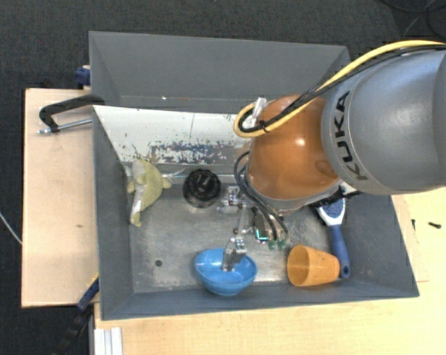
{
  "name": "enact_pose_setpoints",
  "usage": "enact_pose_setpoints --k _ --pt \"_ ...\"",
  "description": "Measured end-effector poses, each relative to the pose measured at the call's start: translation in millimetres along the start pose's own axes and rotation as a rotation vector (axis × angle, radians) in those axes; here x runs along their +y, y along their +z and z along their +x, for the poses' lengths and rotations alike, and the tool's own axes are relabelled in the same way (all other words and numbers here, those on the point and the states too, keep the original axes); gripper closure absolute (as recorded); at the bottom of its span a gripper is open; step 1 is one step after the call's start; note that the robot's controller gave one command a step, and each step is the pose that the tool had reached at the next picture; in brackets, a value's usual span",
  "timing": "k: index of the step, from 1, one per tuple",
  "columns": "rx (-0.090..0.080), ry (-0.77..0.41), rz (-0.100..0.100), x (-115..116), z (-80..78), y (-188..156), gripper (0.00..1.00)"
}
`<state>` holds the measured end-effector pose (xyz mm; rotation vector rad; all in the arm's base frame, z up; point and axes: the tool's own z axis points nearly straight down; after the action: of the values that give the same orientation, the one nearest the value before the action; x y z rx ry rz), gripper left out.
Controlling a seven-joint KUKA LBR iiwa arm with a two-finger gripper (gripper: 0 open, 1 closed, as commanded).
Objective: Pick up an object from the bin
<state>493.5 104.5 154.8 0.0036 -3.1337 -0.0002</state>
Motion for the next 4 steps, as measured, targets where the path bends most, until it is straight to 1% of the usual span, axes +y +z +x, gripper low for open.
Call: enact_pose_setpoints --k 1,2,3,4 --pt "-0.018 -0.003 -0.006 58.9 -56.2 -6.7 0.0" --pt "-0.015 -0.072 -0.003 83.5 -103.6 19.2 0.0" --pt "-0.014 0.025 -0.003 121.7 -105.2 71.4 0.0" --pt "-0.028 0.028 -0.007 120.2 -109.1 66.2 1.0"
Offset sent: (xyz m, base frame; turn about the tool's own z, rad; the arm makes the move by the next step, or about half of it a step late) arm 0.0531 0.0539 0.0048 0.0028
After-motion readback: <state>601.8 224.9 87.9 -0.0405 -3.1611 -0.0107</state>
